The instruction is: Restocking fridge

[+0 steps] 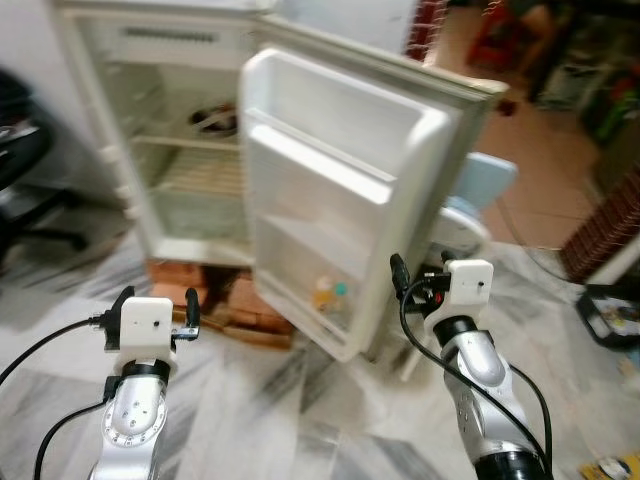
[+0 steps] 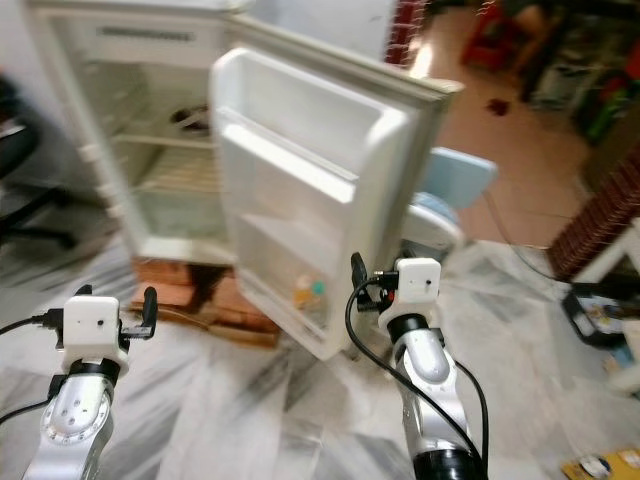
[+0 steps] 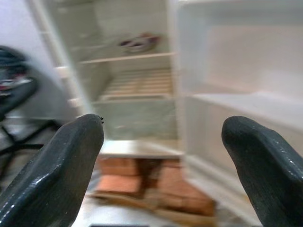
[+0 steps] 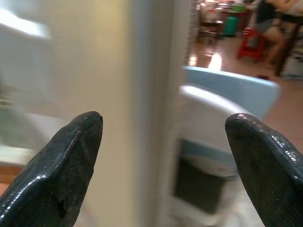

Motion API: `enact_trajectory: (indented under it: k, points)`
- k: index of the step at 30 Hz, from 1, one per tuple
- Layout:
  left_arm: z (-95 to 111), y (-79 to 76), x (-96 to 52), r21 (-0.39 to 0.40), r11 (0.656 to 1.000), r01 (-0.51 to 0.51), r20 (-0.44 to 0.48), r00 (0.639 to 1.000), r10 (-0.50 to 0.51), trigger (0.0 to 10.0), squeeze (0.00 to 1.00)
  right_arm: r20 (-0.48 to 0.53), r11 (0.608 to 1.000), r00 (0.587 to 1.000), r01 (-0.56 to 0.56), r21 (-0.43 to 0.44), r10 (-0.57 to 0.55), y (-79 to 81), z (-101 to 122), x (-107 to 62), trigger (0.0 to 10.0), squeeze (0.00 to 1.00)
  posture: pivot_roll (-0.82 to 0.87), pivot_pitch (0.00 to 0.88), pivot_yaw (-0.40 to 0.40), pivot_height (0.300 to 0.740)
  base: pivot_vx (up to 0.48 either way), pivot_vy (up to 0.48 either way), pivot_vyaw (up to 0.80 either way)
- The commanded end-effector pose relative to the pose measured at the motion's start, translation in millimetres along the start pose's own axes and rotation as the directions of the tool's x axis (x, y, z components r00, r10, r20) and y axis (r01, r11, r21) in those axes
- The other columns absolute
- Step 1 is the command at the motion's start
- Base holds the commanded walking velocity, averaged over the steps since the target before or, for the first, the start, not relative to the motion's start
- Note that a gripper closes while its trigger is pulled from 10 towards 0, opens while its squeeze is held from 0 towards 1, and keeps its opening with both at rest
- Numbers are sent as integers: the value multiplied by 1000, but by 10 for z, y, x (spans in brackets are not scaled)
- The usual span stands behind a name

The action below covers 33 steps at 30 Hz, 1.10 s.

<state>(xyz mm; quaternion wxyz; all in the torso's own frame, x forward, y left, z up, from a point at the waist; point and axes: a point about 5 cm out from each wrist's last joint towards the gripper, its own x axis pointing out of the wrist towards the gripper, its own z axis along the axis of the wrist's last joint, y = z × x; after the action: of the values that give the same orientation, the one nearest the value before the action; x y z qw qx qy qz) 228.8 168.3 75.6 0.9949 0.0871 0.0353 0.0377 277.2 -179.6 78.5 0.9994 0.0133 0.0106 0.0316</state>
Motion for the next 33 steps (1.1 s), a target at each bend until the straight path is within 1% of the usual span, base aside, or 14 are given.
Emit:
enact_trajectory:
  k: [1,5,9,19,20,25,28,31,33]
  points:
    - [-7,119,17,26,999,-28,-10,1000,28,10000,0,43,1000,999,-25,14,25,103,99,82,10000,0,113,0,-48,740,0,0,0]
    - [-33,99,-3,18,1000,-23,-21,999,24,10000,0,44,1000,999,-23,9,23,81,105,85,10000,0,111,0,-48,740,0,0,0]
    - [-84,76,-55,38,999,-14,-38,999,15,10000,0,41,1000,999,-23,-8,24,51,102,87,10000,0,113,0,-51,740,0,0,0]
    - [-89,60,-68,31,999,-15,-38,999,16,10000,0,38,999,999,-34,-11,34,56,97,103,10000,0,113,0,-58,740,0,-445,0]
    - [-98,52,-75,-2,1000,-18,-42,999,18,10000,0,36,999,998,-42,-14,42,62,93,102,10000,0,112,0,-56,740,0,0,0]
    - [-115,53,-105,16,1000,-18,-44,999,18,10000,0,35,998,997,-65,-16,65,85,89,122,10000,0,112,0,-54,740,0,0,0]
    - [-139,62,-125,26,1000,-17,-47,999,18,10000,0,37,997,997,-72,-7,72,121,94,179,10000,0,112,0,-58,740,0,0,769]
    - [-144,67,-118,11,1000,-11,-42,999,12,10000,0,27,998,997,-67,20,67,163,85,257,10000,0,113,0,-61,740,0,0,775]
    - [-177,92,-101,12,1000,-22,-51,998,23,10000,0,1,997,998,-69,35,69,227,66,342,10000,0,115,0,-66,740,0,0,0]
